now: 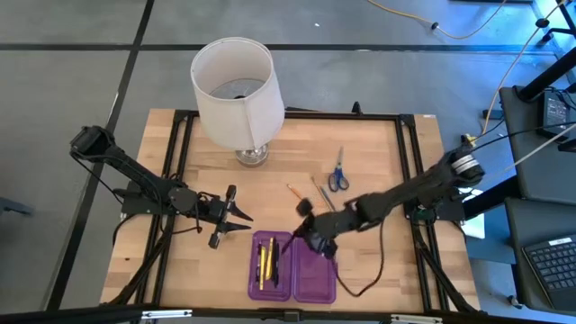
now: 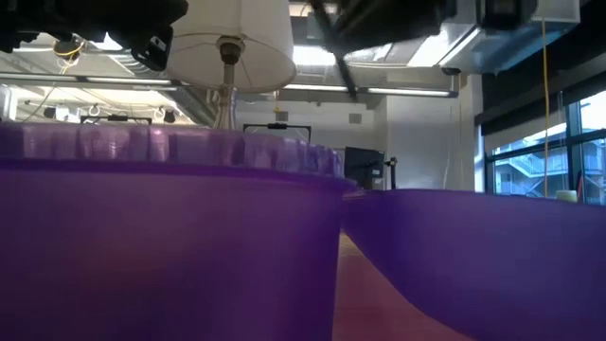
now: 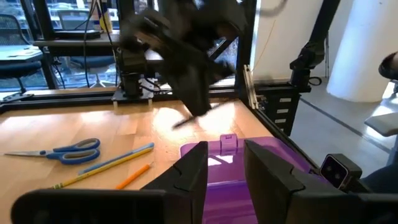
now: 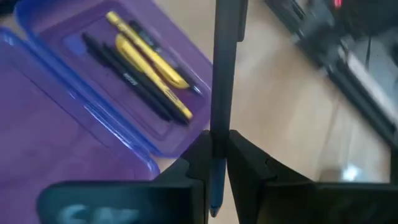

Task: Pick & place school supplies into a supply box
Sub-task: Put the black pen into the violet supply box

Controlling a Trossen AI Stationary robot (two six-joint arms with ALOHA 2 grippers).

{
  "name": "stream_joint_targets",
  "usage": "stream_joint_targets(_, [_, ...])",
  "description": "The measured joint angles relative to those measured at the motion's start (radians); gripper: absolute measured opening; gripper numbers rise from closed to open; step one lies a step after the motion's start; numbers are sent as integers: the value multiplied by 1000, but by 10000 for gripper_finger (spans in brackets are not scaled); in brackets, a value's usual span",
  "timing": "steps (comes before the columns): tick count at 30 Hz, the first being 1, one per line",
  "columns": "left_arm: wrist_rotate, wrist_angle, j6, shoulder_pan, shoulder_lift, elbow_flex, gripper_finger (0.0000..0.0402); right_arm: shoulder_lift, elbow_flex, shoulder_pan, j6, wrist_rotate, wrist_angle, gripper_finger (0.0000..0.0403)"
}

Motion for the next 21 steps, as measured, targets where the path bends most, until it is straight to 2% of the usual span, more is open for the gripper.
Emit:
stream_joint_targets(7, [0,-22,0,0,0,0,95,197,11,99,-350,175,171,46])
stream_joint_targets(12, [0,-46,-1,0,0,0,95,301,104,142,-444,283,125,46])
stream_joint_targets(17, [0,-54,-1,0,0,0,95,374,202,142,-444,279,13,47])
stream_joint_targets(21, [0,-59,-1,0,0,0,95,406,234,142,-445,203,-28,47])
